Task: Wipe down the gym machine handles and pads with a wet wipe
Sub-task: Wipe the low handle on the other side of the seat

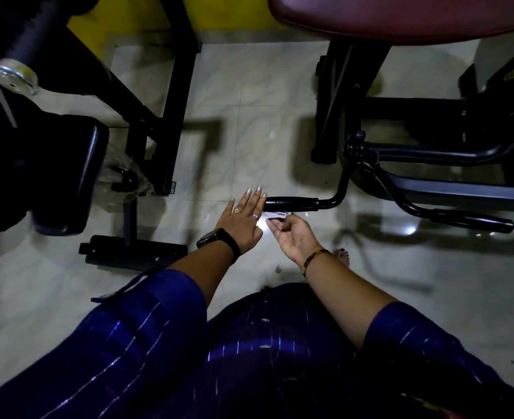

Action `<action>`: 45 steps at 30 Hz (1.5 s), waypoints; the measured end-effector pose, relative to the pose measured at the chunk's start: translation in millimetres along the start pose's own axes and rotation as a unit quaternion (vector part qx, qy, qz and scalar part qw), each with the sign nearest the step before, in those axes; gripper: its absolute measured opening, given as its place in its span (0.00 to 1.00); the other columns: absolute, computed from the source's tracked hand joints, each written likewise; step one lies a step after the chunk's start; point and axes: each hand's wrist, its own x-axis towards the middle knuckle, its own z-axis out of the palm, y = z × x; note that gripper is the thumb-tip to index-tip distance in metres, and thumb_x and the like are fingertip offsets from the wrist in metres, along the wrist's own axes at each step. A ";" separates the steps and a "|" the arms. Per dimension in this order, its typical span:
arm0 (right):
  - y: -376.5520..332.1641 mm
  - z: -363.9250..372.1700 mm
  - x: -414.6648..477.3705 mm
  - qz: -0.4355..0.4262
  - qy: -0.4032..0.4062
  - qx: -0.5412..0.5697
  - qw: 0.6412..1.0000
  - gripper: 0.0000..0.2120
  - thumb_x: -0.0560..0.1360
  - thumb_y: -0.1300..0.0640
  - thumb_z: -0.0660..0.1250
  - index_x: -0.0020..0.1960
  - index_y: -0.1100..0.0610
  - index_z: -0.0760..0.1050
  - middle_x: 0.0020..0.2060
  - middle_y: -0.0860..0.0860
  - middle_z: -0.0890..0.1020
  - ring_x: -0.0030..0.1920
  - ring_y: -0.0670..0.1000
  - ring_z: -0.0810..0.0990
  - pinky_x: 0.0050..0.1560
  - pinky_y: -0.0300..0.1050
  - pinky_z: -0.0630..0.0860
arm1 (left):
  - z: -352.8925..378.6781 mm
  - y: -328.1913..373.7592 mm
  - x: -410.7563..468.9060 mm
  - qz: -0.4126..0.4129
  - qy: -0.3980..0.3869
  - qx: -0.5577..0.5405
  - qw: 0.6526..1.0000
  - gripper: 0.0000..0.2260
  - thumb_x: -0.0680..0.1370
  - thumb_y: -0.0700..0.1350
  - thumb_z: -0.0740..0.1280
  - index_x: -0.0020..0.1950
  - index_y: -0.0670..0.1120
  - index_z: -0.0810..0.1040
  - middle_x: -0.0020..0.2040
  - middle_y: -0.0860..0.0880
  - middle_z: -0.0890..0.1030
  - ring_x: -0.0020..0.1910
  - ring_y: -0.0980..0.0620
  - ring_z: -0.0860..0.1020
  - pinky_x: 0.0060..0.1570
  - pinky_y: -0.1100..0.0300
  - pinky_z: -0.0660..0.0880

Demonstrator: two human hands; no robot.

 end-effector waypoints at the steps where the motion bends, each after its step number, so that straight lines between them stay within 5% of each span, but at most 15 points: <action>1: -5.6 -5.8 0.4 -0.015 0.008 0.003 1.000 0.19 0.71 0.76 0.43 0.43 0.64 0.70 0.43 0.58 0.77 0.44 0.55 0.77 0.59 0.49 0.74 | 0.2 -0.1 -0.3 -0.001 -0.001 0.001 1.000 0.33 0.80 0.48 0.54 0.80 0.47 0.39 0.80 0.49 0.39 0.79 0.50 0.41 0.76 0.48 0.45; 8: -35.1 -41.7 1.3 -0.045 0.062 0.032 0.997 0.17 0.69 0.75 0.45 0.44 0.66 0.71 0.44 0.60 0.78 0.47 0.58 0.80 0.50 0.49 0.78 | 2.7 6.5 1.0 -0.017 0.000 -0.014 1.000 0.33 0.80 0.48 0.53 0.80 0.46 0.39 0.80 0.48 0.39 0.79 0.49 0.41 0.76 0.48 0.46; 12: -19.3 -17.3 -14.9 -0.004 0.023 0.003 1.000 0.15 0.74 0.74 0.46 0.40 0.63 0.68 0.33 0.58 0.79 0.44 0.57 0.81 0.61 0.53 0.74 | 3.1 6.0 0.9 -0.018 0.001 -0.008 1.000 0.33 0.80 0.49 0.53 0.80 0.46 0.39 0.80 0.48 0.39 0.79 0.49 0.41 0.76 0.47 0.46; 17: -9.0 7.9 -10.5 0.012 -0.011 -0.026 1.000 0.16 0.73 0.75 0.47 0.48 0.66 0.71 0.52 0.63 0.76 0.55 0.60 0.78 0.57 0.49 0.76 | -1.4 6.1 -0.5 -0.013 -0.006 -0.008 1.000 0.33 0.81 0.48 0.53 0.80 0.46 0.38 0.80 0.48 0.38 0.79 0.49 0.40 0.76 0.46 0.45; 23: -37.7 -23.0 -8.7 -0.080 0.075 0.028 0.994 0.08 0.77 0.72 0.55 0.46 0.66 0.72 0.45 0.61 0.79 0.44 0.56 0.81 0.48 0.46 0.81 | -1.9 0.7 -0.3 -0.001 -0.008 -0.021 1.000 0.33 0.80 0.48 0.54 0.80 0.47 0.38 0.80 0.49 0.39 0.79 0.50 0.41 0.76 0.47 0.46; 30: -41.8 -25.7 1.3 -0.198 0.150 -0.115 0.962 0.06 0.75 0.68 0.66 0.46 0.73 0.76 0.39 0.55 0.84 0.34 0.45 0.84 0.41 0.40 0.81 | -2.1 2.6 0.7 0.001 -0.002 -0.009 1.000 0.33 0.80 0.48 0.53 0.80 0.46 0.39 0.80 0.49 0.39 0.79 0.50 0.41 0.76 0.47 0.45; 33: -41.9 -21.6 7.1 -0.251 0.230 -0.239 0.910 0.08 0.72 0.64 0.72 0.43 0.64 0.72 0.37 0.57 0.82 0.27 0.46 0.80 0.34 0.39 0.80 | -2.7 0.4 1.1 0.003 -0.004 -0.002 1.000 0.33 0.80 0.48 0.54 0.80 0.47 0.39 0.80 0.49 0.39 0.79 0.50 0.42 0.76 0.47 0.46; 35: -42.7 -21.4 0.7 -0.298 0.239 -0.379 0.843 0.10 0.74 0.60 0.71 0.42 0.58 0.69 0.34 0.51 0.77 0.29 0.47 0.77 0.31 0.38 0.74 | -2.5 0.8 1.0 0.002 -0.005 -0.002 1.000 0.33 0.80 0.48 0.54 0.80 0.47 0.39 0.80 0.49 0.39 0.79 0.50 0.42 0.76 0.47 0.46; 42: -49.2 -45.8 3.9 -0.525 0.087 -0.691 0.489 0.04 0.76 0.63 0.65 0.48 0.60 0.78 0.43 0.55 0.79 0.45 0.57 0.75 0.48 0.42 0.64 | 0.2 0.1 1.7 0.000 -0.005 -0.007 1.000 0.33 0.80 0.48 0.53 0.80 0.47 0.39 0.80 0.49 0.39 0.79 0.50 0.41 0.76 0.47 0.46; 45: -49.2 -35.5 3.2 -0.506 0.058 -0.735 0.447 0.12 0.69 0.67 0.64 0.52 0.61 0.78 0.44 0.56 0.80 0.48 0.60 0.77 0.55 0.47 0.67 | 1.3 0.0 1.3 -0.002 -0.003 -0.008 1.000 0.33 0.80 0.48 0.54 0.80 0.47 0.38 0.80 0.49 0.39 0.79 0.50 0.42 0.76 0.47 0.46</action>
